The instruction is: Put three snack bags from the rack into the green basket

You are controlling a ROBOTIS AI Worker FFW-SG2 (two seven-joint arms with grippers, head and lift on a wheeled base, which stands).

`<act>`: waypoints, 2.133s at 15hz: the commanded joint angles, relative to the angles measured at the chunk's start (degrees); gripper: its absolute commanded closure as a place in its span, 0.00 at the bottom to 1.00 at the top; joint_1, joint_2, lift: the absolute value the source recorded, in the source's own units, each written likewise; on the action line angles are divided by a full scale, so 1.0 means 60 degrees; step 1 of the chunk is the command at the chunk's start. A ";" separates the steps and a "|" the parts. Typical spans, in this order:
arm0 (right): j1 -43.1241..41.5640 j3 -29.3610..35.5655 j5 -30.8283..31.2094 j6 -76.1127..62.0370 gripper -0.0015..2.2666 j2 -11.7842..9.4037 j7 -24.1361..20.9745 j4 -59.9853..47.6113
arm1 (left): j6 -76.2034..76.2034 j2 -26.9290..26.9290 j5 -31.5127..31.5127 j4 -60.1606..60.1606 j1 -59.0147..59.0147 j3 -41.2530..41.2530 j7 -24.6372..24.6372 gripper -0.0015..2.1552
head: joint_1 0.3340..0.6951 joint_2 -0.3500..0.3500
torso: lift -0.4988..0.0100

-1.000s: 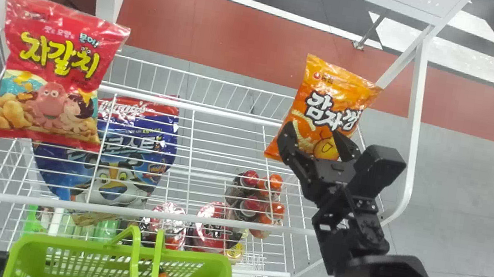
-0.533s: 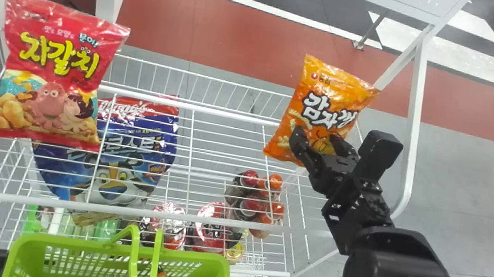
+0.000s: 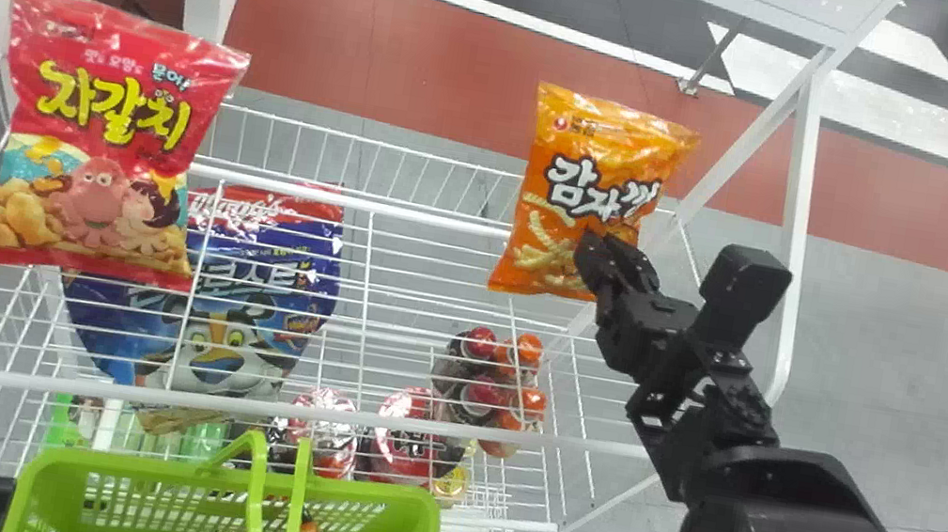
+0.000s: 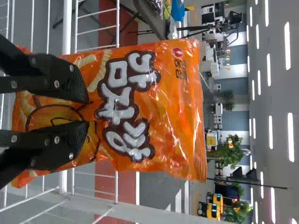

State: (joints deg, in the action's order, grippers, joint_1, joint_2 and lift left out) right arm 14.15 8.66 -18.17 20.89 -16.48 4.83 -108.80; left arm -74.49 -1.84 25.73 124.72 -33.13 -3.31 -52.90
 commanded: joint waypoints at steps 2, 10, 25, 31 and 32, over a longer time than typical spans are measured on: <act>0.1085 0.0549 -0.0385 0.0261 0.99 -0.0153 0.0102 -0.1509 | 0.0000 0.0000 0.0003 0.0015 0.0000 0.0009 -0.0016 0.96 | 1.00 0.00 | 0.98; 0.2799 0.2776 -0.3519 0.6414 0.99 -0.0197 0.1435 -0.5113 | 0.0000 0.0029 0.0003 0.0000 -0.0015 -0.0035 0.0014 0.96 | 1.00 0.00 | 0.98; 0.3546 -0.0007 -0.4340 0.9256 0.99 -0.0270 0.2168 -0.3223 | 0.0088 0.0117 -0.0041 0.0044 -0.0088 -0.0240 0.0043 0.96 | 1.00 0.00 | 0.98; 0.2418 -0.2395 -0.2919 0.8992 0.99 -0.0358 0.1611 -0.1509 | 0.0088 0.0102 -0.0041 0.0176 -0.0118 -0.0284 0.0043 0.96 | 1.00 0.00 | 0.98; 0.2345 -0.2805 -0.2509 0.8787 0.99 -0.0358 0.1509 -0.1304 | 0.0059 0.0102 -0.0041 0.0205 -0.0132 -0.0284 0.0043 0.96 | 1.00 0.00 | 0.98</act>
State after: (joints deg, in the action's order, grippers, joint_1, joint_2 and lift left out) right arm 28.99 -4.75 -36.10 74.81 -18.51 14.23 -118.50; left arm -74.01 -1.21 25.48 125.72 -33.86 -5.05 -52.65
